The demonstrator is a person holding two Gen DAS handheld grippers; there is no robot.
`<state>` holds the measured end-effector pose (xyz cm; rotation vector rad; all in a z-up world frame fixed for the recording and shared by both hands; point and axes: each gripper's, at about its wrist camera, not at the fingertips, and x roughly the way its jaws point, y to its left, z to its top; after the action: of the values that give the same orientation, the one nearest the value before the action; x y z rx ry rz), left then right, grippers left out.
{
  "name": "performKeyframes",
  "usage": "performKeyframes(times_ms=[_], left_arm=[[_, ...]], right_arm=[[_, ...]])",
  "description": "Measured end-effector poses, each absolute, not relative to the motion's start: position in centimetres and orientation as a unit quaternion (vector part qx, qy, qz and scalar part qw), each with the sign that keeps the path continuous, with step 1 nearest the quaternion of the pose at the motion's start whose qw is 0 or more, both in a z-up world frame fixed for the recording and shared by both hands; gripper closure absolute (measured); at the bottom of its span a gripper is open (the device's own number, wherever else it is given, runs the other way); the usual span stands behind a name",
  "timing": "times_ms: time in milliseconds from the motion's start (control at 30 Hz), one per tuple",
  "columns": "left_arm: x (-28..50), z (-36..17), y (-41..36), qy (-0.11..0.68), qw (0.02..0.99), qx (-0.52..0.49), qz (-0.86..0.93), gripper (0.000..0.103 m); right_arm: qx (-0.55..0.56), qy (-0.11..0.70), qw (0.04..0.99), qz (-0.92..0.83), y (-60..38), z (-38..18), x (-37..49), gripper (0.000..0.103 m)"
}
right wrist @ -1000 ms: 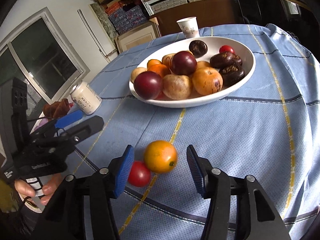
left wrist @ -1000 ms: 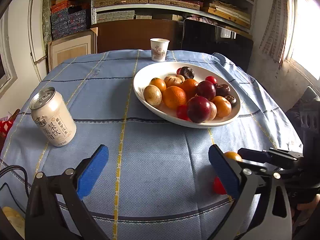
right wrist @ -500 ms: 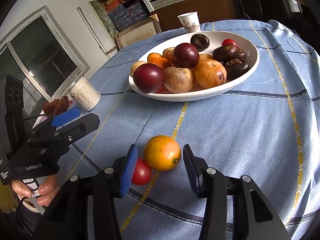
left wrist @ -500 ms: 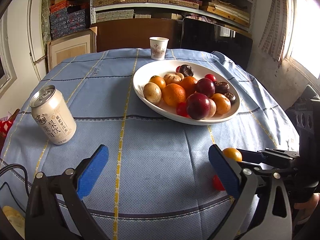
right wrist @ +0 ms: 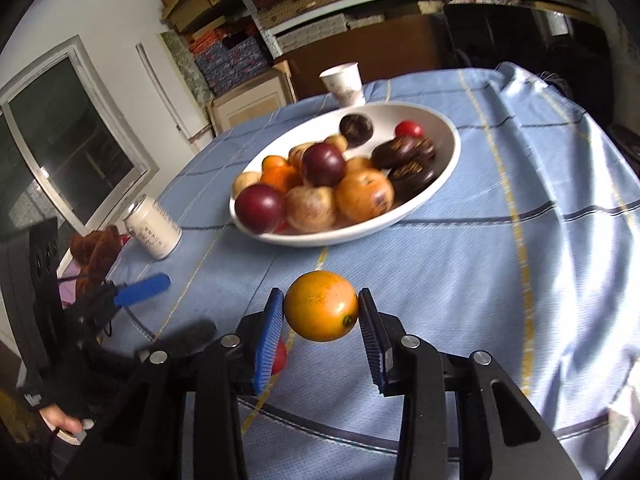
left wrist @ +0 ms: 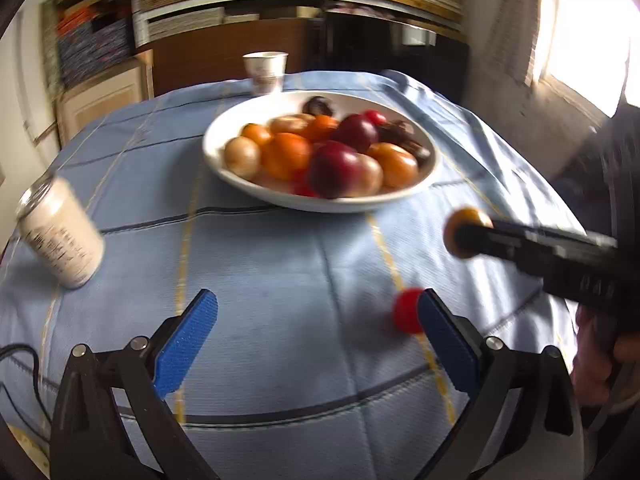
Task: Organize fruits
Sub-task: 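Grasp the last red tomato with the left gripper while the right gripper grasps an orange, then carry both fruits onto the white plate and open both grippers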
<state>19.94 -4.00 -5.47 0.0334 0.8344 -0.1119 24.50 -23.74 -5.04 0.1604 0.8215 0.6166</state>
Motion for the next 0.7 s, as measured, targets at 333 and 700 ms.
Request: performKeyframes(times_ms=[333,700], left_arm=[[20.8,-6.1,-8.8,0.398,0.901,0.064,-0.159,0.021],[22.5,-7.9,-9.3,0.445,0.880,0.069,-0.153,0.049]], right_arm=[[0.095,0.377,0.880,0.273,-26.1,-4.4,24.3,0.064],[0.099,0.379,0.877,0.277,-26.0,-4.4,24.4,0.064]])
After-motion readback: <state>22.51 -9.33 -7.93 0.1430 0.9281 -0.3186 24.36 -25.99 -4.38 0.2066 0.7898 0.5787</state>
